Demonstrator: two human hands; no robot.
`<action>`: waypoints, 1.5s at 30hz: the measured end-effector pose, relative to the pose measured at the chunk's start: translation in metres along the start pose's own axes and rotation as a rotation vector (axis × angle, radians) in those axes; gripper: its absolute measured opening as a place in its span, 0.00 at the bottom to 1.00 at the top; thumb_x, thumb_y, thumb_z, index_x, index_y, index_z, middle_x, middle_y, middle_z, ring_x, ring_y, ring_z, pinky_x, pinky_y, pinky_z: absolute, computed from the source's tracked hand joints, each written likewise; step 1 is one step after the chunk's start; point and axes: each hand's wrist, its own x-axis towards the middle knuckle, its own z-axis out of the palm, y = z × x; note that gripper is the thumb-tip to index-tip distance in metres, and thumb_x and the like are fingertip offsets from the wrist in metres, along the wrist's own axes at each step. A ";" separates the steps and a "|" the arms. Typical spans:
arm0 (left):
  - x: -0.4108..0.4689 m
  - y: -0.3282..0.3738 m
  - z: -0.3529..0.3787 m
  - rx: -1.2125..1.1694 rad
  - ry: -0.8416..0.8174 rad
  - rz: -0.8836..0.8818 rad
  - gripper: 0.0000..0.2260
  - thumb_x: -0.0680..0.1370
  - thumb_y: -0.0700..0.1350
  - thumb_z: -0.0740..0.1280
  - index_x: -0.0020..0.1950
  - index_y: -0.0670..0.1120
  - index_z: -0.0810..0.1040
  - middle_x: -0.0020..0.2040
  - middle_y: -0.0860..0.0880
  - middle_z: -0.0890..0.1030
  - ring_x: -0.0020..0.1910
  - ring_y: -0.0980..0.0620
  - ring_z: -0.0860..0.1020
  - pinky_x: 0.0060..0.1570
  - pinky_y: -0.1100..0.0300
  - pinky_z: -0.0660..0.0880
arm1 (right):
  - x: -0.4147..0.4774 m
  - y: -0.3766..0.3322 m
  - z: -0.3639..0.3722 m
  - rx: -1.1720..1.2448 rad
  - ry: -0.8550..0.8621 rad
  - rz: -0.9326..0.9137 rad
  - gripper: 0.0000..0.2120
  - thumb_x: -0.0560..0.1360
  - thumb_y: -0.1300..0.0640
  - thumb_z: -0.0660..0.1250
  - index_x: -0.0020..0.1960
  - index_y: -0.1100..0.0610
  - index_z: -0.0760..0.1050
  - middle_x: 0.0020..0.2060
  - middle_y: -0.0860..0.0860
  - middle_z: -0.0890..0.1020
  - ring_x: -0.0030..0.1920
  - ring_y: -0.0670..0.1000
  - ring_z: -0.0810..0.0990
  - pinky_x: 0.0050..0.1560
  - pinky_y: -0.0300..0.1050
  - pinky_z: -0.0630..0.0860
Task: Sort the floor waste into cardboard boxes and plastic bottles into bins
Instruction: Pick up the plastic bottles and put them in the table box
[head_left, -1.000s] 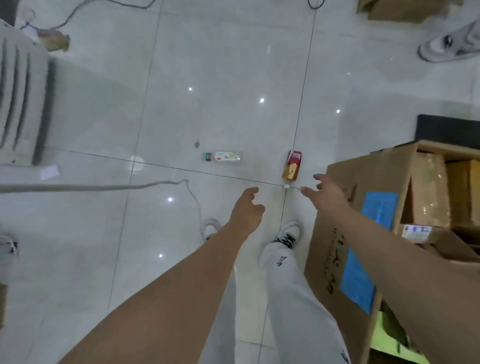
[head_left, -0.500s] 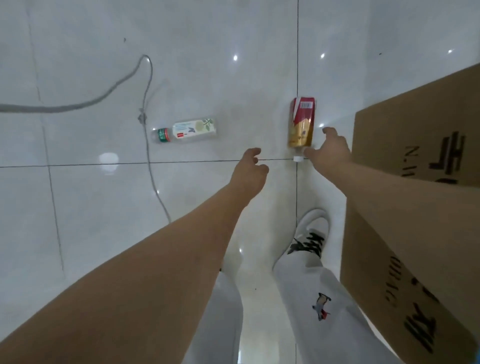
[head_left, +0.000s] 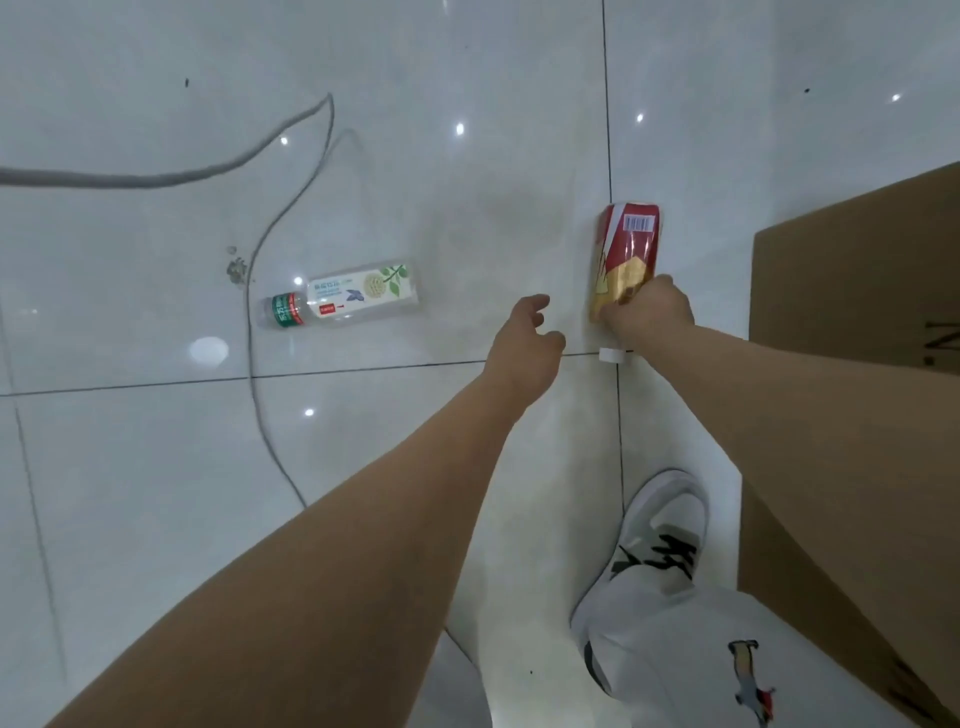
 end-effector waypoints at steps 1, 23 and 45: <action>-0.002 0.000 0.000 0.010 -0.001 0.002 0.23 0.80 0.39 0.60 0.74 0.50 0.63 0.72 0.46 0.68 0.67 0.47 0.71 0.59 0.58 0.70 | 0.000 0.002 0.001 0.018 -0.001 0.017 0.28 0.73 0.52 0.72 0.66 0.62 0.65 0.59 0.58 0.77 0.57 0.59 0.78 0.51 0.49 0.76; -0.309 0.167 -0.089 -0.093 0.184 0.119 0.27 0.77 0.50 0.68 0.74 0.49 0.63 0.67 0.47 0.75 0.61 0.51 0.76 0.55 0.60 0.75 | -0.343 -0.086 -0.194 0.550 -0.508 -0.259 0.11 0.70 0.54 0.77 0.49 0.50 0.77 0.43 0.49 0.83 0.45 0.51 0.81 0.51 0.51 0.80; -0.841 0.406 0.065 0.106 -0.289 0.757 0.23 0.77 0.55 0.66 0.71 0.55 0.67 0.68 0.50 0.73 0.66 0.50 0.73 0.66 0.48 0.71 | -0.768 0.113 -0.640 0.956 0.427 -0.340 0.25 0.71 0.52 0.76 0.61 0.54 0.68 0.53 0.52 0.79 0.50 0.53 0.82 0.47 0.53 0.83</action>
